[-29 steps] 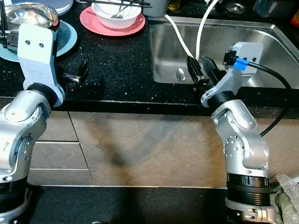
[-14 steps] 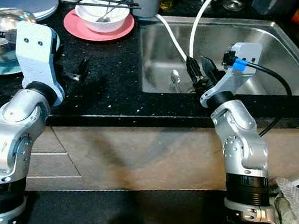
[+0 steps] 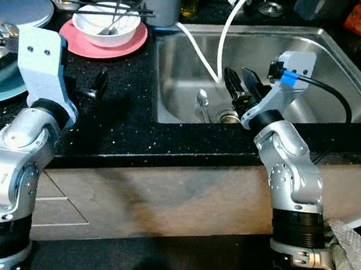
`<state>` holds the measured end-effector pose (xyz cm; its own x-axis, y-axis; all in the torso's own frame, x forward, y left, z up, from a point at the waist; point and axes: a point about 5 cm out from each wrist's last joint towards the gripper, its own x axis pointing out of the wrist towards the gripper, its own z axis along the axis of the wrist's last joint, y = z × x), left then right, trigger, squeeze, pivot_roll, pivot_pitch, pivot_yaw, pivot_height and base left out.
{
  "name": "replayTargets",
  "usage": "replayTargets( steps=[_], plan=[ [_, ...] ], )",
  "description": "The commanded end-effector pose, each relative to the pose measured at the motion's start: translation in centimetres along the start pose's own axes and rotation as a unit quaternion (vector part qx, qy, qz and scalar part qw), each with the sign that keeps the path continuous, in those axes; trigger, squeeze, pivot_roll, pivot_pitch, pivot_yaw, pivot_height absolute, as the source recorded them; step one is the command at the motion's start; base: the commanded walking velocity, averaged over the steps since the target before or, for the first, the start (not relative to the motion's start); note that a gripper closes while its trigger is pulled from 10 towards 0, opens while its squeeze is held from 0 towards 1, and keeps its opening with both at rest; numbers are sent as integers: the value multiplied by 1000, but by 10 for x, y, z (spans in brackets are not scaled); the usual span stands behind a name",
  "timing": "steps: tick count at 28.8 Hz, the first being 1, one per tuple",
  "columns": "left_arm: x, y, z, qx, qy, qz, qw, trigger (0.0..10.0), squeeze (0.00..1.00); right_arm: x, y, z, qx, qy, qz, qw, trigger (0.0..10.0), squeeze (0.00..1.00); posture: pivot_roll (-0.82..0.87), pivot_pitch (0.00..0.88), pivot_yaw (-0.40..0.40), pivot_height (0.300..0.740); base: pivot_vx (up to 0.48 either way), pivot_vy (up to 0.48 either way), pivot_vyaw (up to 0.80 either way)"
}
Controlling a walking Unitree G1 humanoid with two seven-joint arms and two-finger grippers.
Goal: Kitchen organization
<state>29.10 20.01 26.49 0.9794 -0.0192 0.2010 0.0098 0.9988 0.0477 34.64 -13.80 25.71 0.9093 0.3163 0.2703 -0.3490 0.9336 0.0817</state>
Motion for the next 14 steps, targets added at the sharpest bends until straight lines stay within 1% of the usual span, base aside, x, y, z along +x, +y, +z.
replayTargets(
  steps=[1,14],
  plan=[
    [-2,1,2,-2,-8,-1,1000,10000,0,0,3,1,1,-2,6,1000,10000,0,60,126,-22,740,262,0,0],
    [-2,1,4,-3,-15,2,1000,10000,0,1,3,2,3,-6,5,1000,10000,0,61,125,-22,740,0,0,0]
  ],
)
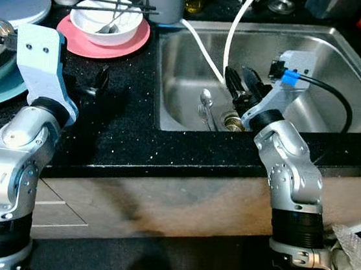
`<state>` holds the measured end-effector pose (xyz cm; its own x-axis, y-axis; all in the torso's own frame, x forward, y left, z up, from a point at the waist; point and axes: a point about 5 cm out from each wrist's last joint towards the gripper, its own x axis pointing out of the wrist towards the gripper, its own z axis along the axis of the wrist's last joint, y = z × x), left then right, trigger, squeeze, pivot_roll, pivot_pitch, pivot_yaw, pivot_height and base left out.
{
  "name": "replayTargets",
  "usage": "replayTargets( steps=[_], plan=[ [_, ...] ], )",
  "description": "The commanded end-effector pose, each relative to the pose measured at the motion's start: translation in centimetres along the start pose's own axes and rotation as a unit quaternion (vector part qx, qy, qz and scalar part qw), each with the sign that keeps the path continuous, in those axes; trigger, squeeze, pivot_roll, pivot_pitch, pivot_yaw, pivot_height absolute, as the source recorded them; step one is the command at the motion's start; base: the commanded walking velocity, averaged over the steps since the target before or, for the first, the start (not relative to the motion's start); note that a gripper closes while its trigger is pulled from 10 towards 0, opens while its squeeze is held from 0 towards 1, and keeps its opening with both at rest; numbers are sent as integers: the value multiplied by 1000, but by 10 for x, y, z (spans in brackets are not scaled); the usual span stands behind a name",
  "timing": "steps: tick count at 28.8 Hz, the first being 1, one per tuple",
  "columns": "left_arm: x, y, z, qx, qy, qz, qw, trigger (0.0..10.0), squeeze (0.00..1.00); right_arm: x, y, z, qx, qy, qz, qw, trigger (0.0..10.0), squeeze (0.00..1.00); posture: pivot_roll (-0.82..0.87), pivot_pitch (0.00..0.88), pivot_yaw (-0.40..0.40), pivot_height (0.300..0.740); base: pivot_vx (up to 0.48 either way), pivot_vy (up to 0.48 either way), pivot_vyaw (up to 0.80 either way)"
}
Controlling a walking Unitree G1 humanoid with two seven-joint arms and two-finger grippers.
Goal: Kitchen organization
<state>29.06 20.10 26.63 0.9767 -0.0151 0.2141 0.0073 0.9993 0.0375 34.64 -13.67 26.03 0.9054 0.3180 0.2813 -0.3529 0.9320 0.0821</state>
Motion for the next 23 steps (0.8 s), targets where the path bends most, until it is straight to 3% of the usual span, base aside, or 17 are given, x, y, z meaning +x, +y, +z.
replayTargets(
  steps=[1,20,23],
  plan=[
    [-1,0,3,1,-10,-1,1000,10000,0,-1,1,-1,2,0,3,1000,10000,0,62,126,-22,740,0,0,0],
    [-1,1,0,2,-2,1,1000,10000,0,-1,1,-2,4,0,0,1000,10000,0,63,127,-20,740,0,0,0],
    [0,2,-6,5,18,8,1000,10000,0,-1,2,-3,5,1,2,1000,10000,0,62,126,-21,740,0,0,0]
  ],
)
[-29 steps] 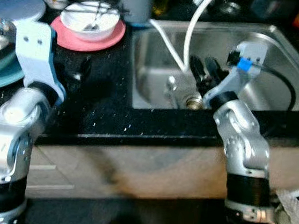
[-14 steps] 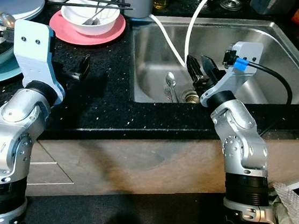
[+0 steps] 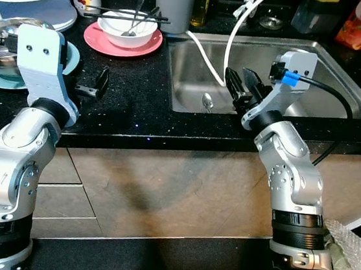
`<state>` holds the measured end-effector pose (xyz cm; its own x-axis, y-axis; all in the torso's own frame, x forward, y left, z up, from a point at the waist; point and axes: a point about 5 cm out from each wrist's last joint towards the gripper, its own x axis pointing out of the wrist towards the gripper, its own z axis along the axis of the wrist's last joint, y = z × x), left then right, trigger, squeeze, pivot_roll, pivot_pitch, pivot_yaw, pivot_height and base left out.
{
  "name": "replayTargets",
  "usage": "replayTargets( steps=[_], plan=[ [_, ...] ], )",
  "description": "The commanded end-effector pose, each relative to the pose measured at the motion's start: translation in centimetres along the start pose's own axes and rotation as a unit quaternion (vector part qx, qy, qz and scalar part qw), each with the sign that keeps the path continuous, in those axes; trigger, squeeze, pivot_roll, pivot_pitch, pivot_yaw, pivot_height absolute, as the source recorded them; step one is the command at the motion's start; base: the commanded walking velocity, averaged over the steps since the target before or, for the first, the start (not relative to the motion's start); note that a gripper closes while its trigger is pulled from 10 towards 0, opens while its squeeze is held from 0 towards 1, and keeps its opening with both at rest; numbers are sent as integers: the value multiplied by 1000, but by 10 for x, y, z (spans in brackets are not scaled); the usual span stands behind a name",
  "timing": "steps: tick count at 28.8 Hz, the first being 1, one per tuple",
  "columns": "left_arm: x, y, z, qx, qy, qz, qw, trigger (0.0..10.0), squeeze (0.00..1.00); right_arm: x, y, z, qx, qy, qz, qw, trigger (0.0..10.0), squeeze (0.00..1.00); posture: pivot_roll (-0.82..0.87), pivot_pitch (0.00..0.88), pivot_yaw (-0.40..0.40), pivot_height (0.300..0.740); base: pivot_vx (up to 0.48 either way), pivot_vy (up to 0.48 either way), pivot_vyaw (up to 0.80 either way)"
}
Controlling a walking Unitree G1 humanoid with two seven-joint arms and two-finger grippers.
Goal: Kitchen organization
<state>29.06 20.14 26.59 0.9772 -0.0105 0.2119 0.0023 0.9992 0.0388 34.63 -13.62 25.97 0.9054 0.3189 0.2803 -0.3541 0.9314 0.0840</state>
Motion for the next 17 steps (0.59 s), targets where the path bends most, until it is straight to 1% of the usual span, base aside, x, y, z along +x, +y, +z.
replayTargets(
  steps=[1,10,17],
  plan=[
    [0,1,-6,4,15,6,1000,10000,0,-1,1,-2,4,0,2,1000,10000,0,62,126,-21,740,0,0,0],
    [0,-4,-3,4,7,-14,1000,10000,0,-1,1,-5,9,3,-1,1000,10000,0,62,126,-21,740,0,0,0],
    [0,-4,-3,-6,3,-14,1000,10000,0,-3,3,-7,18,5,-1,1000,10000,0,62,116,-16,740,0,0,0]
  ],
)
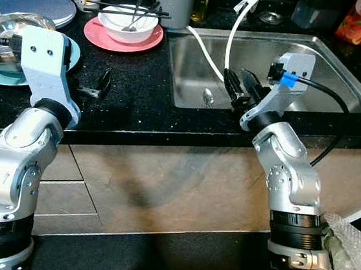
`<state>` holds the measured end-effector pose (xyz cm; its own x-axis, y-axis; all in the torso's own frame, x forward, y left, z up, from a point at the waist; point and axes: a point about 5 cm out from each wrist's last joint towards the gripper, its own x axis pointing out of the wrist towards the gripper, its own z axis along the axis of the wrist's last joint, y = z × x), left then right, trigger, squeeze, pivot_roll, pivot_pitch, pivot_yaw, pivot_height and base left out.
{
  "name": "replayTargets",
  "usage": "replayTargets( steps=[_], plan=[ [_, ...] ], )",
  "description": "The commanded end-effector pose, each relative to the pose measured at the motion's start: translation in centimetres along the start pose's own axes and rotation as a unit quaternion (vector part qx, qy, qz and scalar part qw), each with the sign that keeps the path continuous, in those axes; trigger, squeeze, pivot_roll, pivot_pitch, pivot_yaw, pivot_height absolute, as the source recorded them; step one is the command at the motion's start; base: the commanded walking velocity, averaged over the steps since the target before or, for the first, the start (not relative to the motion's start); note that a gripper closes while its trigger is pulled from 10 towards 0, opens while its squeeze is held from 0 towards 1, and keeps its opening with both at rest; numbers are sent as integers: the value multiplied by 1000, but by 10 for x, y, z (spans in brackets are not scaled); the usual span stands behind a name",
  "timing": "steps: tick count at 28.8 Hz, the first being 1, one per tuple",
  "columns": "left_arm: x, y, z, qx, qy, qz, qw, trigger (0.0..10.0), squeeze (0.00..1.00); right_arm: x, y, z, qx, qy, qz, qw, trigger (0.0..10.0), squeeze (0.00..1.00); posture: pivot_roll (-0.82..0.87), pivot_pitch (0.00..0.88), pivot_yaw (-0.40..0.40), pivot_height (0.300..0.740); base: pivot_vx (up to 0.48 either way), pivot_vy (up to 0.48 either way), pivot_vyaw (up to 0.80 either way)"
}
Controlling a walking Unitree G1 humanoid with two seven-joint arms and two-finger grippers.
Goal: Kitchen organization
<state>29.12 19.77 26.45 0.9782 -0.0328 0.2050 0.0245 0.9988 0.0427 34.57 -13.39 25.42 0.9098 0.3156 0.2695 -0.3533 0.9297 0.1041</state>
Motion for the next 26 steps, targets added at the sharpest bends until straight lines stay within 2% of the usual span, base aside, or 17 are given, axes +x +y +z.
replayTargets(
  steps=[1,10,13,18,26],
  plan=[
    [0,-1,-1,-8,-2,-4,1000,10000,0,-2,1,-2,8,0,2,1000,10000,0,57,110,-16,740,0,0,0],
    [0,-9,0,-37,-17,-45,998,10000,0,-2,0,-1,17,0,6,1000,10000,0,50,90,-20,740,0,0,0],
    [-3,-17,2,-39,-28,-89,995,10000,0,-4,1,-2,31,1,18,999,10000,0,49,82,-20,740,0,0,0],
    [-8,-25,6,-45,-46,-134,989,10000,0,-6,6,-3,37,5,40,999,10000,0,46,73,-18,740,0,0,0],
    [-6,-22,2,-43,-38,-121,991,10000,0,-7,7,-3,41,6,45,998,10000,0,43,69,-20,740,0,0,0]
  ],
)
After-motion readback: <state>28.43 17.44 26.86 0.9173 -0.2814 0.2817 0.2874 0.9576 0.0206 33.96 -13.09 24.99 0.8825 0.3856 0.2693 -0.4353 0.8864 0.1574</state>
